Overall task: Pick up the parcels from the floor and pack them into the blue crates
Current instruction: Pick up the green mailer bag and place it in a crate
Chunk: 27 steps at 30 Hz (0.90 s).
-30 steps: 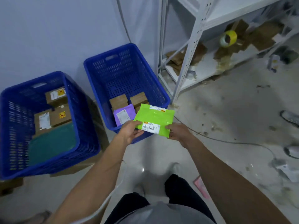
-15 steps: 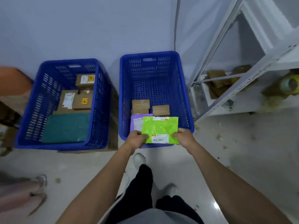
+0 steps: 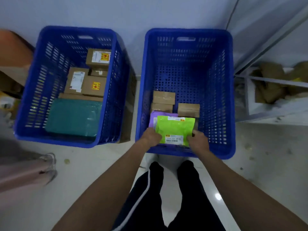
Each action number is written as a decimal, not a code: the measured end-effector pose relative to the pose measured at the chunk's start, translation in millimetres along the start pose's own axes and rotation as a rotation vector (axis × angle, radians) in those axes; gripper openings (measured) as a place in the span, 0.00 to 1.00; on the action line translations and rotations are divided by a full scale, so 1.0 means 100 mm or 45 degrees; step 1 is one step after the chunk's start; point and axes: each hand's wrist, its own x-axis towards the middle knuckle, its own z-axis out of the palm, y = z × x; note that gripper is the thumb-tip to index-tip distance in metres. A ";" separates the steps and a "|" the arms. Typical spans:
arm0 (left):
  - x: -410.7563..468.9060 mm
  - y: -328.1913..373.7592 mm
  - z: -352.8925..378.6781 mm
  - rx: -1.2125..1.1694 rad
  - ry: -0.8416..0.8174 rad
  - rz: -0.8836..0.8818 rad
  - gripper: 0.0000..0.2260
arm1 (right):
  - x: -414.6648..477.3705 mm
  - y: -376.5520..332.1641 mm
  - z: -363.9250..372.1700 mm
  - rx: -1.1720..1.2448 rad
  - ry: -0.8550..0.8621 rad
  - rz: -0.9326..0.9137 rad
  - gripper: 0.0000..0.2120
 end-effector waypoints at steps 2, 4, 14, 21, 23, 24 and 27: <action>0.12 0.02 0.02 0.053 0.019 -0.024 0.12 | 0.25 0.02 0.14 -0.103 -0.021 -0.010 0.07; 0.24 -0.01 0.08 0.110 0.036 -0.071 0.12 | 0.42 0.06 0.26 -0.169 -0.084 -0.036 0.07; 0.84 -0.39 0.41 0.246 0.149 -0.275 0.23 | 0.94 0.09 0.73 -0.293 -0.389 -0.078 0.09; 0.87 -0.43 0.49 0.416 0.156 -0.204 0.23 | 1.04 0.20 0.81 -0.354 -0.556 0.077 0.11; 0.86 -0.40 0.46 0.430 0.151 -0.186 0.21 | 1.03 0.19 0.78 -0.347 -0.534 0.114 0.11; 0.85 -0.38 0.44 0.433 0.149 -0.170 0.20 | 1.02 0.18 0.76 -0.345 -0.517 0.115 0.11; 0.82 -0.32 0.37 0.395 0.135 -0.137 0.17 | 0.96 0.14 0.67 -0.332 -0.487 0.092 0.10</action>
